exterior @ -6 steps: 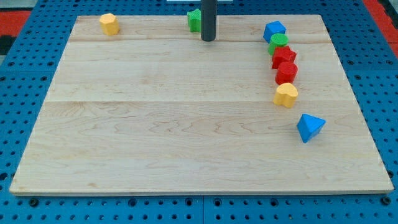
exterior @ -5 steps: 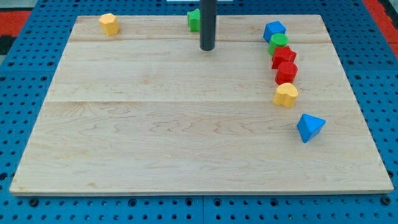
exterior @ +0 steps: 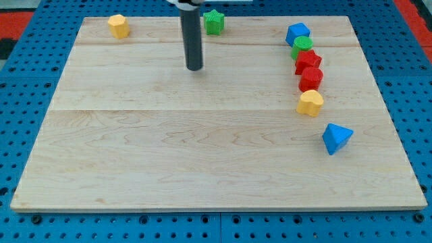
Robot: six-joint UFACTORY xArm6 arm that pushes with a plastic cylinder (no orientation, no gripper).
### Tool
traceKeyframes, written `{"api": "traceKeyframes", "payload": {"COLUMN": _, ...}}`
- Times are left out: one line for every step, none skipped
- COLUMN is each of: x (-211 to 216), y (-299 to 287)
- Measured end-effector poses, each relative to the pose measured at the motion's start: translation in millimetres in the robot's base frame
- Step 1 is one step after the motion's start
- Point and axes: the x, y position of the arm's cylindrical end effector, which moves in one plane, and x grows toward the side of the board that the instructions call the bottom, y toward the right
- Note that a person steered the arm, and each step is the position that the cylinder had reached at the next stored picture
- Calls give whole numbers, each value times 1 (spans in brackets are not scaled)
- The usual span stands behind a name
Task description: Point at the green circle
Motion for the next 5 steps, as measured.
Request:
{"api": "traceKeyframes", "payload": {"x": 9, "y": 22}}
{"api": "traceKeyframes", "payload": {"x": 9, "y": 29}}
{"api": "traceKeyframes", "payload": {"x": 10, "y": 55}}
{"api": "traceKeyframes", "payload": {"x": 8, "y": 94}}
{"api": "traceKeyframes", "payload": {"x": 4, "y": 134}}
